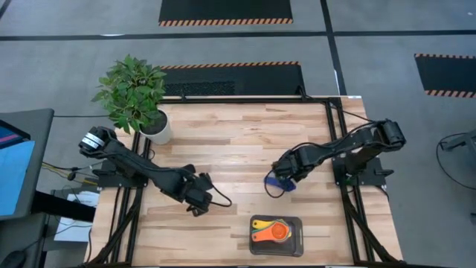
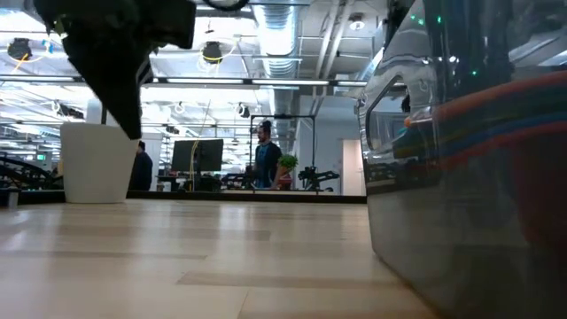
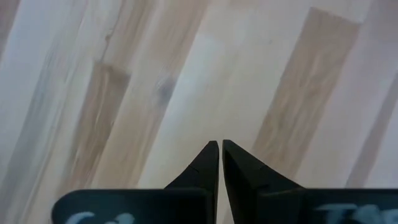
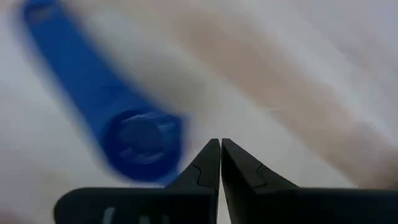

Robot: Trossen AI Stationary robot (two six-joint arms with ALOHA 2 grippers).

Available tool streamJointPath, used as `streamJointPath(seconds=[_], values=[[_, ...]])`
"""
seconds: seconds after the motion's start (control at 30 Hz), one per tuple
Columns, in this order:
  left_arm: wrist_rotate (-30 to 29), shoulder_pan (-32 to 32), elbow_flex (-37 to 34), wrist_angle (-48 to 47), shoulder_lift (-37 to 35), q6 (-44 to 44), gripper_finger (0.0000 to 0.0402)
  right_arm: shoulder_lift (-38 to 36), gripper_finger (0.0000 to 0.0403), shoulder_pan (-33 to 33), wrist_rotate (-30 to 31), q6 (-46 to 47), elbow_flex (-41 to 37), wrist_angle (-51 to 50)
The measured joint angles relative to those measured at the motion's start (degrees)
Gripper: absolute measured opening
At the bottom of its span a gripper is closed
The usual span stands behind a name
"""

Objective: Nest measuring cups in basket
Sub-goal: Stack the dark blue measuring cup on top of the orange measuring cup in the black bin

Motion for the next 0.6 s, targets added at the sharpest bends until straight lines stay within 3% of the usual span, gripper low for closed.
streamJointPath(seconds=[0.3,0.6], values=[[-1.26,0.09,0.28,2.73,0.09,1.63,0.0011,-0.07,0.0050,4.13,2.99,-0.25,0.17,7.95],[-1.36,0.11,0.28,4.00,0.09,1.65,0.0011,-0.07,0.0129,2.46,2.63,-0.91,0.17,6.40]])
